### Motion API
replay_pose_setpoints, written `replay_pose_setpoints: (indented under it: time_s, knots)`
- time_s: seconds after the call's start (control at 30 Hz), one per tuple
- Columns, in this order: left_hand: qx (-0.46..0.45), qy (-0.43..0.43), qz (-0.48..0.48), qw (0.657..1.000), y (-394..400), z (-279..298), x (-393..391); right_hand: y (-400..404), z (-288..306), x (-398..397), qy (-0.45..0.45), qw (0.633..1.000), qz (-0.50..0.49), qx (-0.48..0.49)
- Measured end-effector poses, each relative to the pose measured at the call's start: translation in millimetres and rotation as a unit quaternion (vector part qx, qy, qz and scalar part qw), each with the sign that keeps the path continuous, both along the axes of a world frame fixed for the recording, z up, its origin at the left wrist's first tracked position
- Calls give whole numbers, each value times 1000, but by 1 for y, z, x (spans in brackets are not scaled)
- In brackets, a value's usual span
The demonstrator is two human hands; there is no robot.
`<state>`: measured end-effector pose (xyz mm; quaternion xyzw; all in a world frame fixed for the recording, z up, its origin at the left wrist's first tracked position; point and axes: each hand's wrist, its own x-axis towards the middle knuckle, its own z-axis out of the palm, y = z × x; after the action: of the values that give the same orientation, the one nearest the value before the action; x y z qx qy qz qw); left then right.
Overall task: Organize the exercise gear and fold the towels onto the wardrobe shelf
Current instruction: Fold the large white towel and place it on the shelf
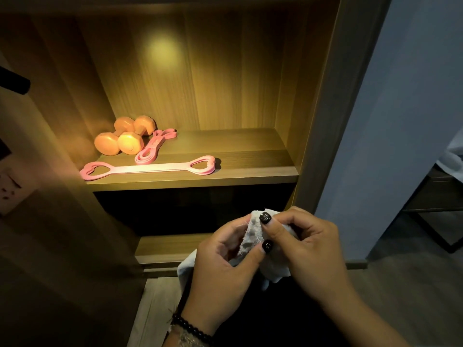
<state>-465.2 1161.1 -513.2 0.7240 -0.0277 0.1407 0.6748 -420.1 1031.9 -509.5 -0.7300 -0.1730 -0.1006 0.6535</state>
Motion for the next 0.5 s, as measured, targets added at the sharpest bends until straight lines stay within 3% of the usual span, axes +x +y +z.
replay_pose_setpoints:
  time_s: [0.27,0.5]
  knots:
    - [-50,-22,131,990,-21,-12,10,1,-3,0,27,1000,5,-11]
    - [-104,-5,161,981,-11,7,61,-1,3,24,24,998,28,-57]
